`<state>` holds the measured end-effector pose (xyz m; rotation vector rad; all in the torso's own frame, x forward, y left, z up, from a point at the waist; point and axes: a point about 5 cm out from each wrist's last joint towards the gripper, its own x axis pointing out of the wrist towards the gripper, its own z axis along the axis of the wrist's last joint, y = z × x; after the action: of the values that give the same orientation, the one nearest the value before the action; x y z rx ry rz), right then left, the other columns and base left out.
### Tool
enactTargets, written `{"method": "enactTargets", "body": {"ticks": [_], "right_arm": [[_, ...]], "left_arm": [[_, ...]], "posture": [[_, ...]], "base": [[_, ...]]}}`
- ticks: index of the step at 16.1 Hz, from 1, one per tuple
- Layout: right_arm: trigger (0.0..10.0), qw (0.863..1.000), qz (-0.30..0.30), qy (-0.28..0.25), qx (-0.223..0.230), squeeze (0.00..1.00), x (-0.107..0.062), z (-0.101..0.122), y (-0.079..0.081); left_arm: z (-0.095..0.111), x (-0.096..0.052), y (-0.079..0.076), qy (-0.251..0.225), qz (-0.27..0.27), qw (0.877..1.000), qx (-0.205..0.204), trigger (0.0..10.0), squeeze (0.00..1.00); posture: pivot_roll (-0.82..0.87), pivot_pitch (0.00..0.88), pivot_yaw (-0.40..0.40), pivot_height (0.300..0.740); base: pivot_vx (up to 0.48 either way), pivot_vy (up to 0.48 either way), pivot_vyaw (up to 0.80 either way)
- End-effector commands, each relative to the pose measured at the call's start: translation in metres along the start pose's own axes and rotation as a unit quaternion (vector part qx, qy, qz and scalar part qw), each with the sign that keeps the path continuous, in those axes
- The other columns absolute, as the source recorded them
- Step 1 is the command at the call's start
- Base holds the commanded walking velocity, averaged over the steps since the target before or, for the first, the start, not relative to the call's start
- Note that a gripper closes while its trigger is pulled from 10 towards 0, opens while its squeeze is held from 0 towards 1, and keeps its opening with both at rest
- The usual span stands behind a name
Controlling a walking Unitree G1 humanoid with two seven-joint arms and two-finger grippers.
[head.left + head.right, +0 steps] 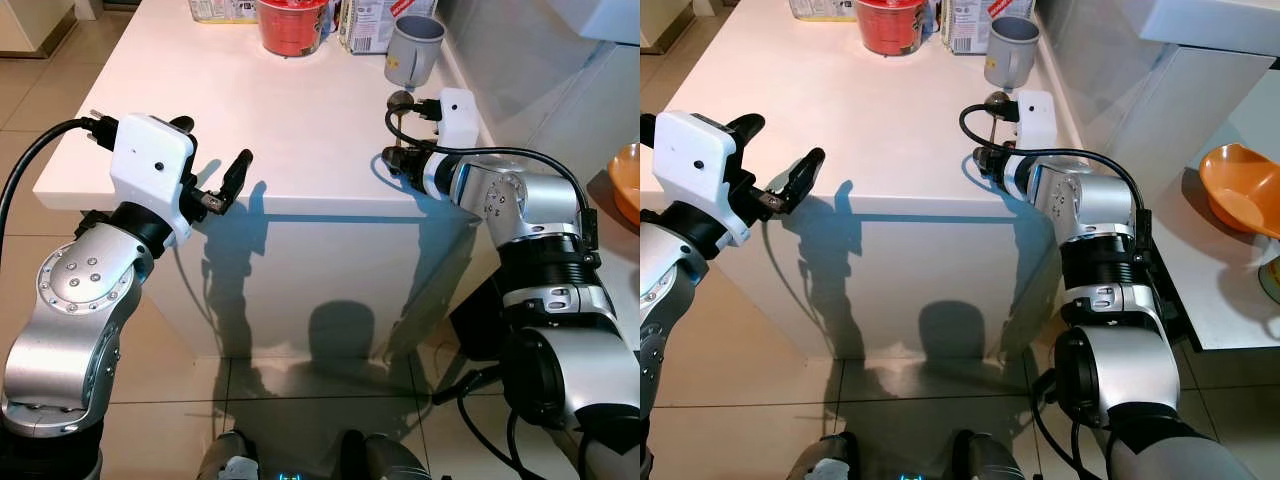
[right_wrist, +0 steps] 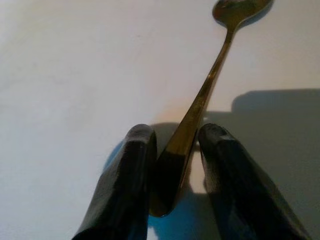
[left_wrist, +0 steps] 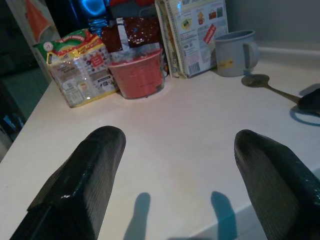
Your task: Setting the table
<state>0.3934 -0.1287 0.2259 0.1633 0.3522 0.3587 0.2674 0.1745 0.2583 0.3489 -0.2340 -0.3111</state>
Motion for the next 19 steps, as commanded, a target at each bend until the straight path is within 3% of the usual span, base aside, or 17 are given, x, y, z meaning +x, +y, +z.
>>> {"method": "enactTargets", "body": {"ticks": [1,7,11,13,15,19], "right_arm": [[0.0,0.998,-0.001,0.054,0.027,0.0,0.004,-0.029,-0.003],[0.0,0.999,0.029,-0.025,0.038,0.0,-0.007,-0.005,0.003],[0.0,0.999,0.022,-0.021,0.035,0.0,-0.009,-0.011,-0.002],[0.0,0.998,0.011,-0.048,0.034,0.0,-0.014,-0.007,-0.003],[0.0,0.994,0.019,-0.094,0.049,0.0,-0.022,0.003,-0.004],[0.0,0.971,0.074,-0.179,0.143,0.0,-0.043,0.012,-0.011]], "left_arm": [[-0.003,0.0,-0.002,0.003,-0.004,1.0,-0.002,10.0,0.0],[-0.006,0.003,0.0,0.0,0.004,1.0,-0.004,10.0,0.0],[-0.009,0.007,-0.001,-0.001,0.006,1.0,-0.007,10.0,0.0],[-0.009,0.01,0.001,-0.006,0.012,1.0,-0.008,10.0,0.0],[-0.01,0.012,0.003,-0.011,0.024,1.0,-0.01,10.0,0.0],[-0.011,0.022,0.001,-0.019,0.051,0.998,-0.024,10.0,0.0]], "posture": [[0.07,0.15,-0.056,0.74],[0.06,0.105,-0.043,0.74],[0.06,0.08,-0.036,0.74],[0.05,0.063,-0.028,0.74],[0.05,0.05,-0.022,0.74],[0.04,0.012,-0.009,0.74]], "base": [[0.0,0.0,0.0],[0.0,0.0,0.0],[0.0,0.0,0.0],[0.0,0.0,0.0],[0.0,0.0,0.0],[0.0,0.0,0.0]]}}
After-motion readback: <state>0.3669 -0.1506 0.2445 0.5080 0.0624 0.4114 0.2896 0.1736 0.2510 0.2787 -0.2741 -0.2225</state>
